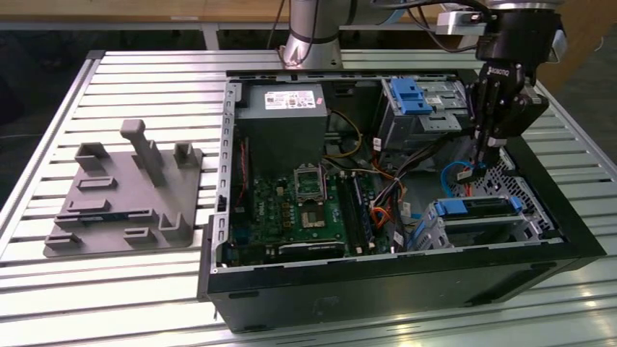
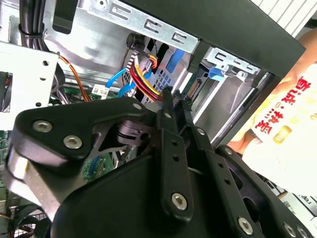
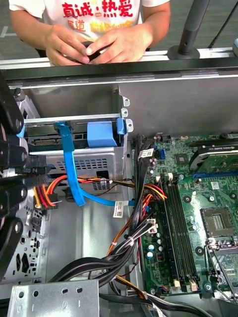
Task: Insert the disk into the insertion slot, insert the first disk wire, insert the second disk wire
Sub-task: 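Insert the first disk wire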
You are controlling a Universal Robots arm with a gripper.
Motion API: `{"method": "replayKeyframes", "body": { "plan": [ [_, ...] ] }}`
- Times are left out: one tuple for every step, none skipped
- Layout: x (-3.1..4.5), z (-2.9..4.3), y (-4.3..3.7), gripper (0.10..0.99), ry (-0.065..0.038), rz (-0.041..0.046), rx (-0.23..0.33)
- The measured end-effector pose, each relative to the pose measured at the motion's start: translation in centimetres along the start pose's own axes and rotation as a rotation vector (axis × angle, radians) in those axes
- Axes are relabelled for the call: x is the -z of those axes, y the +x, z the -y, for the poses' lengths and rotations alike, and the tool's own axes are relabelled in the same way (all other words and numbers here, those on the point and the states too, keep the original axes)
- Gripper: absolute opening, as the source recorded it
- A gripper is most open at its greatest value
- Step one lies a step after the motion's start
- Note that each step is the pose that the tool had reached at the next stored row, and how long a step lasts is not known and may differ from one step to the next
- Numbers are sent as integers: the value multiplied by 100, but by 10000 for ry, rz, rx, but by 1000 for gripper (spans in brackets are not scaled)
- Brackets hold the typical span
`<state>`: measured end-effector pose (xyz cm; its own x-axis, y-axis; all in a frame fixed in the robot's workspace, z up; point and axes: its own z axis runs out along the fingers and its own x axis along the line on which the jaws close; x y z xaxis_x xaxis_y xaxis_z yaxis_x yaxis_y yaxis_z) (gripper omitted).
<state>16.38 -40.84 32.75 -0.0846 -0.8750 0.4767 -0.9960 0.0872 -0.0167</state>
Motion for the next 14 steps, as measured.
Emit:
{"method": "replayKeyframes", "body": {
  "plan": [
    [0, 0, 0, 161, 2, 0, 4],
    [0, 0, -1, 161, 4, -1, 7],
    [-1, 0, -1, 161, 5, -1, 8],
    [-1, 0, -1, 161, 5, -1, 9],
    [-2, 0, -1, 161, 5, 0, 9],
    [-2, 0, -1, 161, 5, 0, 9],
    [-2, 0, -1, 161, 5, 0, 9],
    [-2, 0, -1, 161, 5, 0, 9],
    [-2, 0, -1, 161, 5, 0, 8],
    [-3, 2, -2, 161, 3, 2, 10],
    [-3, 11, -3, 161, -14, 1, 19],
    [-3, 23, -4, 161, -49, -3, 37],
    [-1, 37, -5, 161, -90, -9, 60],
    [-1, 51, -6, 161, -146, -14, 90]
  ]
}}
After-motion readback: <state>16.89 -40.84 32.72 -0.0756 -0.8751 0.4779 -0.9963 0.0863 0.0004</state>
